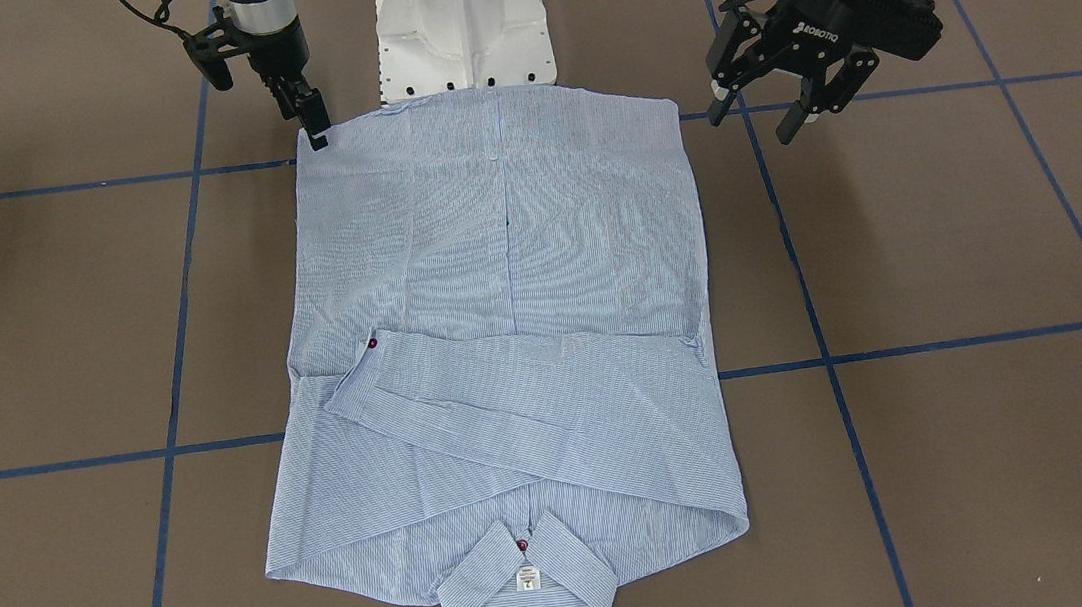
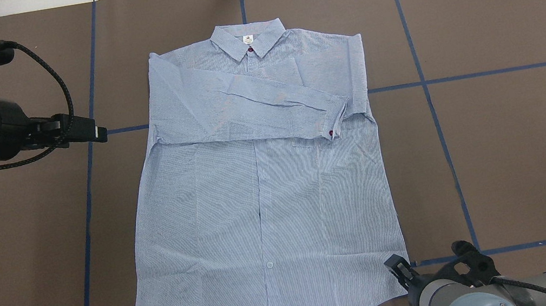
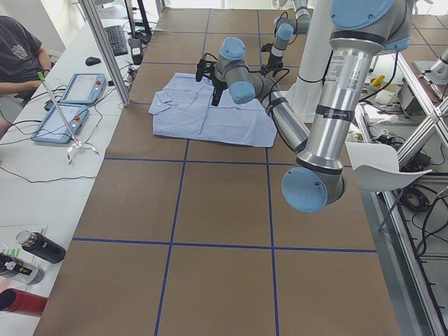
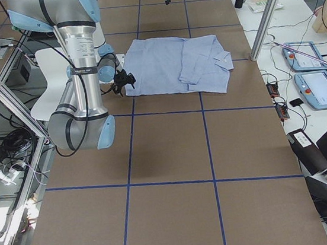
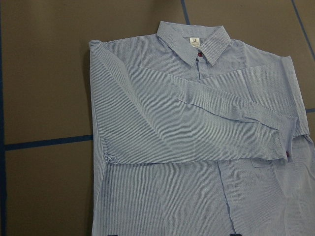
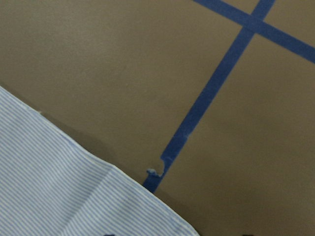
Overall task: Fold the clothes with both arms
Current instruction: 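Move both grippers down to the two hem corners nearest the robot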
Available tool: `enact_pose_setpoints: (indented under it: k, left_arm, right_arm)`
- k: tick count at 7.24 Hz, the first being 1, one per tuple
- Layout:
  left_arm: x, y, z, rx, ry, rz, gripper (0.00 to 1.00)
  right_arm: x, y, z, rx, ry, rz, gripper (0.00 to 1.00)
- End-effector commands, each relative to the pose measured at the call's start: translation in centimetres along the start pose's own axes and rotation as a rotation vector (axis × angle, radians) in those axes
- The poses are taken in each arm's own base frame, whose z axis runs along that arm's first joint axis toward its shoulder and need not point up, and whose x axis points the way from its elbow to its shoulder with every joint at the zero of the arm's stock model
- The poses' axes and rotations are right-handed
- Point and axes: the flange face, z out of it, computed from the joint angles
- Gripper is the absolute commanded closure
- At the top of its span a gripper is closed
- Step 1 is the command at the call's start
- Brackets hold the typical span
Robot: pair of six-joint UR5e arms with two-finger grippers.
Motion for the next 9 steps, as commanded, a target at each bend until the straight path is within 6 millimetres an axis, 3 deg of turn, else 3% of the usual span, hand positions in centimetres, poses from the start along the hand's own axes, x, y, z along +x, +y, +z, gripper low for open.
enact_pose_setpoints:
  k: [1, 2, 4, 7, 8, 9]
  left_arm:
    - [-0.1, 0.0, 0.0, 0.003, -0.002, -0.002, 0.19]
    - [0.0, 0.0, 0.0, 0.003, -0.003, -0.003, 0.18]
    - [0.0, 0.0, 0.1, 0.002, -0.002, -0.004, 0.18]
    - [-0.1, 0.1, 0.6, -0.001, -0.008, -0.032, 0.17]
    - [-2.2, 1.3, 0.9, -0.017, -0.041, -0.048, 0.17]
    - [-2.9, 2.4, 1.6, -0.026, -0.060, -0.107, 0.18]
  right_arm:
    - [0.2, 0.4, 0.1, -0.006, 0.004, -0.004, 0.23]
    - [0.4, 0.3, 0.4, -0.002, 0.011, -0.006, 0.40]
    - [0.3, 0.2, 0.0, -0.009, 0.009, -0.003, 1.00]
    - [0.3, -0.5, -1.8, -0.025, 0.003, -0.014, 1.00]
    - [0.5, -1.2, -2.5, -0.026, 0.002, -0.015, 1.00]
    - [0.7, -1.9, -3.0, -0.023, 0.003, -0.015, 1.00]
